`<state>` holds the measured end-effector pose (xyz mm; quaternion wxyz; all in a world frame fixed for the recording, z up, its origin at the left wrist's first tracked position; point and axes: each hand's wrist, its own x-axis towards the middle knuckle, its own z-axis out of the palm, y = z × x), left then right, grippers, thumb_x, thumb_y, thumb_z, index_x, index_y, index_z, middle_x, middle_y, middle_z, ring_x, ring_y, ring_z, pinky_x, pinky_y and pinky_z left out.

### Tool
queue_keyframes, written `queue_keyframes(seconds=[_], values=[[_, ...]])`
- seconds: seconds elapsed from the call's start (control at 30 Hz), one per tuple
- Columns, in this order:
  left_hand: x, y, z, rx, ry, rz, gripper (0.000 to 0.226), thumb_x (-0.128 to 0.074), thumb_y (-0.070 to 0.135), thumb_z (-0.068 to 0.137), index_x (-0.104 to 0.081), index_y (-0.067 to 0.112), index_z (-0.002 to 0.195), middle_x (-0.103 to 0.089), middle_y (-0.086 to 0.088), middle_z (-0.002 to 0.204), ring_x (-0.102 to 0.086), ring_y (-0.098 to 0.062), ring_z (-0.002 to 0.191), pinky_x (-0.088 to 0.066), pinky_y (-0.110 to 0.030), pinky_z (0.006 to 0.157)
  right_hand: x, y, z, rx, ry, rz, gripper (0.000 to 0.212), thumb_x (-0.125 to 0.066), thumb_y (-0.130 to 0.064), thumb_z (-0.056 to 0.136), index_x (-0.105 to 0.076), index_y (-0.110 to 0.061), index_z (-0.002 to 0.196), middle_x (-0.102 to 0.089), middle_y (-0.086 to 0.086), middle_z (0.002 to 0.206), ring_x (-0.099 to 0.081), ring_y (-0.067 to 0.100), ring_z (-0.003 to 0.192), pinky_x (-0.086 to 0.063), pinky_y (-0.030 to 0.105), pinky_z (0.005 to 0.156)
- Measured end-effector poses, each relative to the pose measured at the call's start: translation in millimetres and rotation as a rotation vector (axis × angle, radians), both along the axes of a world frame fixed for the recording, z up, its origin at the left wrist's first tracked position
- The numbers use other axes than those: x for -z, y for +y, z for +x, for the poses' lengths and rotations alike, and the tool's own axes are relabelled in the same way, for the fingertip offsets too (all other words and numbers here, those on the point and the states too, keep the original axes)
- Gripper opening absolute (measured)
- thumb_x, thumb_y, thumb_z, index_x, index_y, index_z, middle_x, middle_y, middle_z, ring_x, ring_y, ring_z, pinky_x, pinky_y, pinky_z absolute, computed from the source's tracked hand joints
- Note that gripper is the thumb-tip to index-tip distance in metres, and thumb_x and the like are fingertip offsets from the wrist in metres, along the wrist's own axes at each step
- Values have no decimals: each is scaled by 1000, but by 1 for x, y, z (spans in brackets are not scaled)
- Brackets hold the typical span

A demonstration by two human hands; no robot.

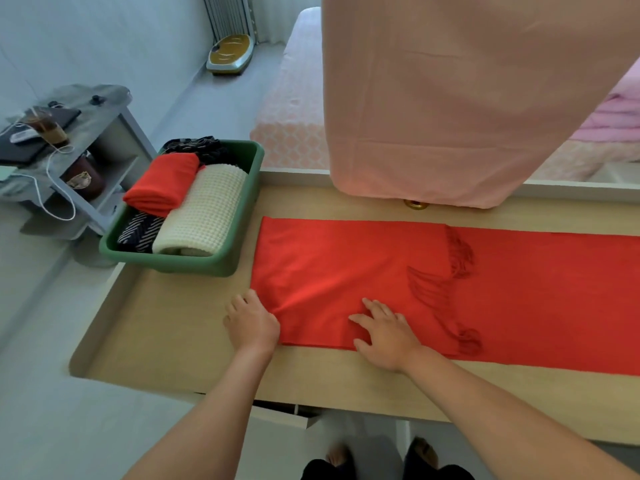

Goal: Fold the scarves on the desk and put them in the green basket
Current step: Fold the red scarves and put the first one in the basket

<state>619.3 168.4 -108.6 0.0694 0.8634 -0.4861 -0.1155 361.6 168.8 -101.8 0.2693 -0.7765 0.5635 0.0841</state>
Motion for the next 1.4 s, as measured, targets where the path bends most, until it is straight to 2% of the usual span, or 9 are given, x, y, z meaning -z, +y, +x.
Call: queue_keyframes(seconds=[0.1,0.27,0.53,0.87,1.07,1.2,1.27,1.33,1.4], values=[[-10,-16,-46,258,4,-79,46,-66,19,76,-57,10,121,-54,-15,112,-50,-36,105,-45,-45,85,-16,-10,-27,101,-58,-33,51,-50,-42,95,-41,-37,146,-21,1,162,-20,19,148,-22,44,117],[-34,-43,-161,575,204,-74,41,-58,29,88,-52,16,127,-53,-9,121,-49,-32,115,-43,-43,93,-38,-20,-121,306,-51,-140,45,-52,-35,96,-49,-33,140,-37,-1,152,-39,21,138,-33,42,112],[-41,-56,-373,941,391,-56,40,-58,26,91,-53,15,128,-54,-10,124,-49,-30,120,-39,-42,102,-43,2,-322,643,-74,-198,42,-58,-25,93,-55,-24,135,-51,3,135,-52,23,126,-40,40,107],[-35,-42,-646,1114,367,141,40,-54,29,94,-50,21,132,-53,-5,127,-49,-27,121,-43,-41,99,-32,38,-565,846,-57,-200,40,-54,-22,94,-54,-23,134,-52,2,137,-51,22,126,-41,38,105],[-25,-43,-753,1153,377,194,44,-52,23,93,-48,22,136,-53,-7,129,-48,-30,122,-44,-42,98,-10,32,-660,895,48,-254,43,-54,-12,91,-56,-23,132,-46,5,138,-51,29,121,-43,40,100],[-16,-49,-792,1191,366,190,51,-51,21,92,-43,27,142,-52,-6,127,-51,-30,118,-47,-43,92,1,20,-693,944,85,-194,71,-44,-3,91,-25,-33,153,-11,4,162,-52,33,123,-47,41,96],[-11,-55,-811,1215,348,175,56,-52,23,93,-37,31,146,-51,-6,128,-51,-30,117,-48,-43,89,2,11,-711,933,181,-142,81,-42,-3,92,-6,-37,156,-5,5,164,-56,34,120,-48,39,92],[-6,-61,-832,1230,332,189,63,-55,29,93,-29,36,150,-47,-6,130,-48,-28,120,-49,-43,89,7,4,-732,927,219,-120,77,-43,-7,95,-6,-35,157,-22,7,158,-58,33,118,-49,40,90],[-1,-65,-852,1223,308,211,67,-59,34,91,-29,36,150,-45,-7,130,-46,-27,121,-49,-43,90,15,1,-749,930,197,-158,60,-44,-12,98,-28,-27,153,-42,8,141,-59,33,115,-49,39,89]])
